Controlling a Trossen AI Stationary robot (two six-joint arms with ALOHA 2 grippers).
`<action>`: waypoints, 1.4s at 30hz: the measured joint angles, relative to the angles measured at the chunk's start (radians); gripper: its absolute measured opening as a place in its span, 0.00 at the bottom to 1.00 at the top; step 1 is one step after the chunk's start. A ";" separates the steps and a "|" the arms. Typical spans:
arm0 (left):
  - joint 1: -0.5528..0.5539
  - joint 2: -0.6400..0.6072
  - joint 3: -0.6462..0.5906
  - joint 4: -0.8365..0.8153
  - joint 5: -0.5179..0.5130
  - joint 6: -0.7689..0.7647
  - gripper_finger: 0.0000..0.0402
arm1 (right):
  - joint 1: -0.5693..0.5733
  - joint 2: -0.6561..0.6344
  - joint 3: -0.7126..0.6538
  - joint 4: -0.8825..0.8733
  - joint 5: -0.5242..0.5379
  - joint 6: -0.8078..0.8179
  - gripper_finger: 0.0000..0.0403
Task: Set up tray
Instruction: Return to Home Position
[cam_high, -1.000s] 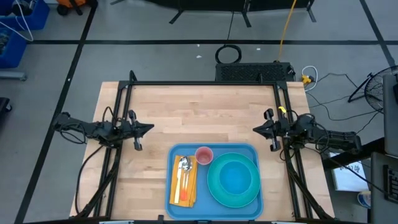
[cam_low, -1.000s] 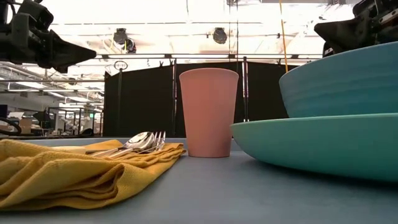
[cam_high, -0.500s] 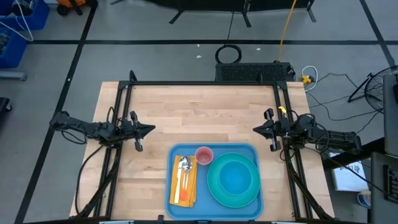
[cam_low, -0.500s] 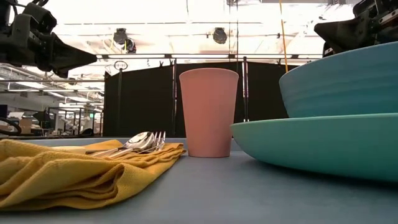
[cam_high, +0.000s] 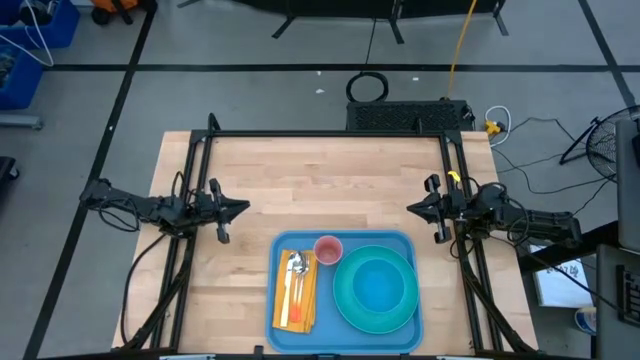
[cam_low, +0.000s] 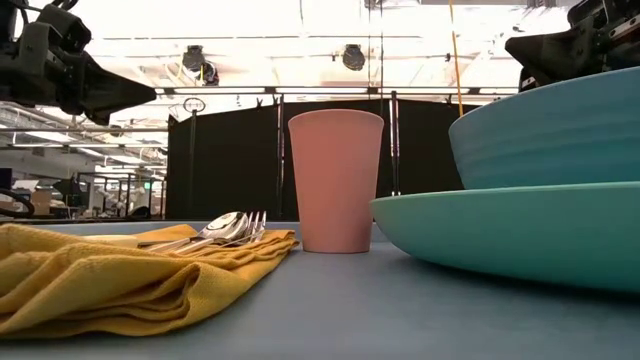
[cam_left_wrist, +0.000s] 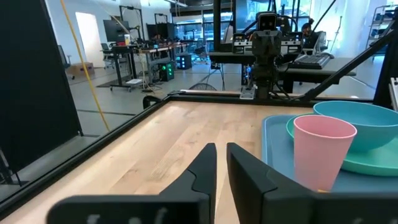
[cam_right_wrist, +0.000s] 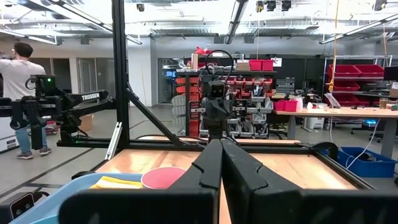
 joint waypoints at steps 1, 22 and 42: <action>0.000 0.000 0.000 0.000 0.000 0.000 0.11 | 0.000 0.000 0.000 0.000 0.000 0.000 0.00; 0.000 0.000 0.000 0.001 0.000 0.000 0.14 | 0.000 0.000 0.000 0.000 0.000 0.000 0.00; 0.000 0.000 0.000 0.001 0.000 0.000 0.14 | 0.000 0.000 0.000 0.000 0.000 0.000 0.00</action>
